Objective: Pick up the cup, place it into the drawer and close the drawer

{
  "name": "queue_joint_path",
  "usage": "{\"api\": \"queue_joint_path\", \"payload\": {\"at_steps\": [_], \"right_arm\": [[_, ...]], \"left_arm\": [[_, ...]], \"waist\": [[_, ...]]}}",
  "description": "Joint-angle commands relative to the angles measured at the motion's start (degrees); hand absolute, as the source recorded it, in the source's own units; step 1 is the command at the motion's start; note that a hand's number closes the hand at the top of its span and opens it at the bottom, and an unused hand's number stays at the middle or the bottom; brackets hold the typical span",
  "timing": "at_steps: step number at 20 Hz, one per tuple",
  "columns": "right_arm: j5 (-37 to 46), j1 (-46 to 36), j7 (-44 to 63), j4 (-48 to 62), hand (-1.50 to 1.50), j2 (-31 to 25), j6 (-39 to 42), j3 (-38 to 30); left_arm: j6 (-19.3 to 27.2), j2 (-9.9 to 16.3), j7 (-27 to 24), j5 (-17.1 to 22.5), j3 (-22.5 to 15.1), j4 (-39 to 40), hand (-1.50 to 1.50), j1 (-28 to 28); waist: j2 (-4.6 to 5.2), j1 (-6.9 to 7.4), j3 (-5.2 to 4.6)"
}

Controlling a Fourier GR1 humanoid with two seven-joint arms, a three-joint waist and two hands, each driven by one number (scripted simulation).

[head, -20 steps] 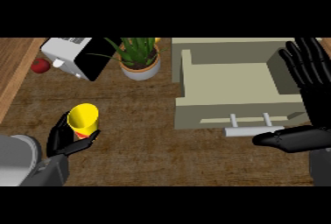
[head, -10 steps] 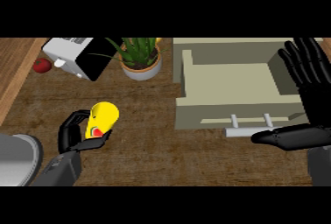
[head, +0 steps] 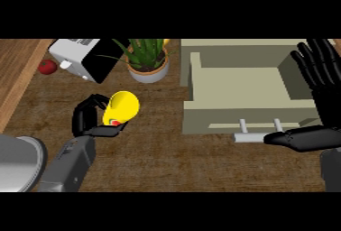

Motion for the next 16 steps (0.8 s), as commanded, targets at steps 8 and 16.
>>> {"api": "queue_joint_path", "payload": {"at_steps": [8, 16], "right_arm": [[0.61, 0.13, -0.30, 0.98, -1.50, -0.54, -0.78, -1.59], [3.02, 1.79, -2.98, 1.60, -1.50, 1.77, -1.64, 0.59]], "left_arm": [[-2.20, -6.73, 16.42, 0.13, -7.63, -17.99, 1.50, -11.55], [8.89, -7.59, 35.14, 4.93, -16.58, -27.97, 1.50, -20.61]], "waist": [[-0.89, 1.75, 0.17], [-0.42, 0.57, 0.10]]}}
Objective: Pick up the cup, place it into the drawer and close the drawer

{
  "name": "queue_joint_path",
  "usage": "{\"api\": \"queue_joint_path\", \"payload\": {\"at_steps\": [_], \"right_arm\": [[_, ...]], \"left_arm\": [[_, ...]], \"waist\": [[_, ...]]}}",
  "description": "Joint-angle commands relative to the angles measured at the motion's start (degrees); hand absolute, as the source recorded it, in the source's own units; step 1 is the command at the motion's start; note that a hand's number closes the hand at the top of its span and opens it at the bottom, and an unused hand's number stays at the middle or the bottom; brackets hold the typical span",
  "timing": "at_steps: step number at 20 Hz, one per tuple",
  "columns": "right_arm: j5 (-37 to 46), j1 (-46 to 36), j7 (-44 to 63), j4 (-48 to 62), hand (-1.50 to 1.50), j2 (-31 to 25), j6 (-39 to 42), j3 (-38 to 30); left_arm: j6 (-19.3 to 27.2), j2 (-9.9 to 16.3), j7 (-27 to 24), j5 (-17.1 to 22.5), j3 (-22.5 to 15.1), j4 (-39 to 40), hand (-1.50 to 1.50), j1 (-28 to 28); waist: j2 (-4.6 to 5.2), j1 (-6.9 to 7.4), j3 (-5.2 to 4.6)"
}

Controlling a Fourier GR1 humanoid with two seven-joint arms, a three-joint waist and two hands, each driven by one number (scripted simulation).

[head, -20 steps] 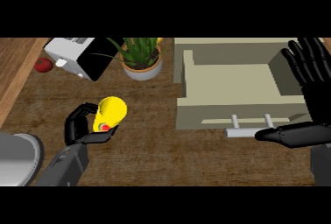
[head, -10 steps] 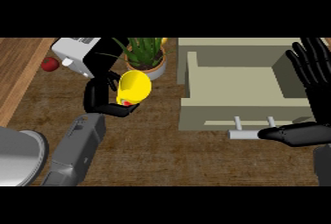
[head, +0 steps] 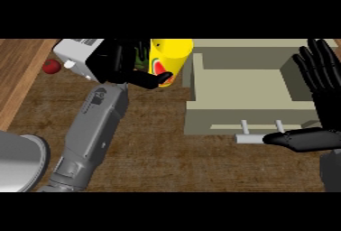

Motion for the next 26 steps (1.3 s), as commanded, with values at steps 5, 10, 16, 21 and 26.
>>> {"api": "queue_joint_path", "payload": {"at_steps": [5, 10, 16, 21, 26], "right_arm": [[0.41, -2.77, 3.70, -2.08, -1.50, 0.95, -1.85, 1.46], [0.04, -2.87, -3.39, 4.65, -1.50, -1.11, 0.74, -1.73], [-0.12, -5.03, 1.36, 0.36, -1.50, 0.09, 0.20, 1.62], [-2.61, -5.32, -1.76, 3.53, -1.50, -0.76, 2.55, -0.31], [0.25, -7.99, -1.58, 3.45, -1.50, 1.34, 1.00, 3.37]], "left_arm": [[11.34, -0.54, 15.14, 2.54, -5.56, 0.88, 1.50, -15.89], [16.20, -0.54, 17.83, 5.91, -9.78, 11.34, 1.50, -21.71], [21.14, -0.55, 19.77, 8.85, -16.12, 22.18, 1.50, -26.79], [18.03, -0.55, 21.96, 9.97, -20.84, 27.20, 1.50, -27.55], [15.12, -0.55, 22.91, 11.16, -25.84, 28.92, 1.50, -26.03]], "waist": [[0.46, -1.33, -0.04], [0.98, -2.19, 0.02], [1.52, -5.32, 0.04], [2.43, -7.51, 0.12], [2.97, -9.45, 0.08]]}}
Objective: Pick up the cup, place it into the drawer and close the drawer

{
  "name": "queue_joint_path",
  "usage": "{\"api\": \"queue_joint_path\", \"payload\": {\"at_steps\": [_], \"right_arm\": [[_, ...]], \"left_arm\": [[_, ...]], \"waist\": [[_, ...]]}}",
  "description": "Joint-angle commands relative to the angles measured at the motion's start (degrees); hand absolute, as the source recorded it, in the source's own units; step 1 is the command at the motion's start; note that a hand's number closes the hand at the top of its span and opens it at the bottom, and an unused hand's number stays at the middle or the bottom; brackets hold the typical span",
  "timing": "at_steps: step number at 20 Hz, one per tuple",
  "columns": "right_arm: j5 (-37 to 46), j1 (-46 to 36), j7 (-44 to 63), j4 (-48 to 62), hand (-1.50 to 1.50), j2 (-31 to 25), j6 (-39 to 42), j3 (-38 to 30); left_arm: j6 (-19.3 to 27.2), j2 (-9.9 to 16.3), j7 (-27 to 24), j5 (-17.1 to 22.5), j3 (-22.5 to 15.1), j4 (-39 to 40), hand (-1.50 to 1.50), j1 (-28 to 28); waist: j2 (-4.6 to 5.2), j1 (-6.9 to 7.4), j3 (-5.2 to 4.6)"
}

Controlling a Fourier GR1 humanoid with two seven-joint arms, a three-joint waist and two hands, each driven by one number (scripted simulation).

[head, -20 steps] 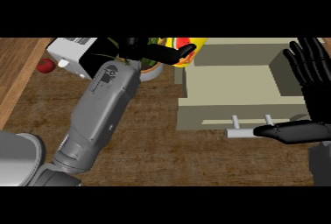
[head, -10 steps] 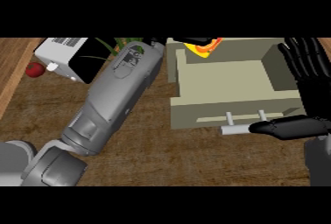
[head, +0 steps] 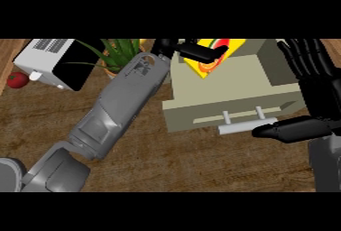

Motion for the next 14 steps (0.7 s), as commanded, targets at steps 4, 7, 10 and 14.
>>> {"api": "queue_joint_path", "payload": {"at_steps": [4, 7, 10, 14], "right_arm": [[-0.78, -3.72, -0.27, 1.98, -1.50, -0.15, 1.13, 0.63], [-2.80, -2.64, -0.31, 0.73, -1.50, 1.28, 3.53, 3.20], [-7.17, -3.42, 1.23, 0.85, -1.50, 1.88, 7.86, 5.71], [-11.79, -4.86, 2.45, 0.89, 1.50, 1.79, 14.45, 10.02]], "left_arm": [[-2.12, 0.00, 0.44, 2.53, -5.17, 1.11, -1.50, 0.91], [-0.22, 0.00, -2.87, 6.36, -4.88, -1.47, -1.50, 4.44], [0.13, 0.00, -5.68, 9.97, -2.46, -2.28, -1.50, 4.98], [-2.88, 0.00, -8.25, 15.25, -0.89, -6.11, -1.50, 3.02]], "waist": [[0.98, -3.08, 0.00], [0.83, -4.56, -0.04], [1.15, -4.48, -0.10], [0.87, -4.44, -0.14]]}}
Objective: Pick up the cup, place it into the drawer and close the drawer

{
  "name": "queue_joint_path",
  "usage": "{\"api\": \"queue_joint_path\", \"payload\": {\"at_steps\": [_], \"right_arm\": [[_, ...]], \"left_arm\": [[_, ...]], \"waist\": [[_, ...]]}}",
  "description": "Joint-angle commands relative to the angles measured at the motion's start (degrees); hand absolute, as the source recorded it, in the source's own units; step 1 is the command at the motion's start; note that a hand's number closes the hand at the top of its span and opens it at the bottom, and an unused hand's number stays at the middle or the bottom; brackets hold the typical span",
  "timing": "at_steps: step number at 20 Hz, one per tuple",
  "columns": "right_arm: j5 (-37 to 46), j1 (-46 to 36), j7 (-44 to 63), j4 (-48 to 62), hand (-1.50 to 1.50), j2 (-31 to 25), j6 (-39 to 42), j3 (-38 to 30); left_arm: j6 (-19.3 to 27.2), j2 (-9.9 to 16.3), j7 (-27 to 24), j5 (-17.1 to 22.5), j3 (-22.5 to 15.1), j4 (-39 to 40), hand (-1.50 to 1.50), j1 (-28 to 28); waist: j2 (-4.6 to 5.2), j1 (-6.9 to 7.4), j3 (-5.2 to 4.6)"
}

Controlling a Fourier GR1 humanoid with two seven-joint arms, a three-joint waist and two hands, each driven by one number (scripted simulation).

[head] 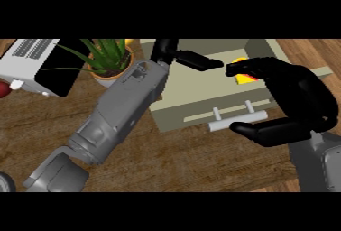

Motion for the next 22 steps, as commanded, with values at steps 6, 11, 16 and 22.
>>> {"api": "queue_joint_path", "payload": {"at_steps": [6, 11, 16, 22], "right_arm": [[-1.16, 2.52, 7.53, -0.78, 1.50, -9.17, 15.02, 8.97], [10.82, 7.41, 5.29, 0.56, -1.50, -11.95, 15.20, 11.60], [27.52, 10.84, -1.07, 1.01, -1.50, -13.02, 8.95, 14.75], [38.60, 5.83, -5.28, 20.12, -1.50, -8.27, 2.22, 20.80]], "left_arm": [[2.84, 0.00, -8.49, 7.66, 2.63, -1.88, -1.50, 0.56], [2.72, 0.00, -10.51, 9.82, 1.87, -0.85, -1.50, 1.25], [1.38, 0.00, -11.98, 10.57, 4.17, -0.41, -1.50, 2.41], [-3.00, 1.85, -13.56, 11.63, 4.46, -3.65, -1.50, 6.13]], "waist": [[-1.20, 3.34, -0.09], [-1.55, 6.58, 0.03], [-2.21, 10.32, 0.05], [-2.28, 13.86, 0.01]]}}
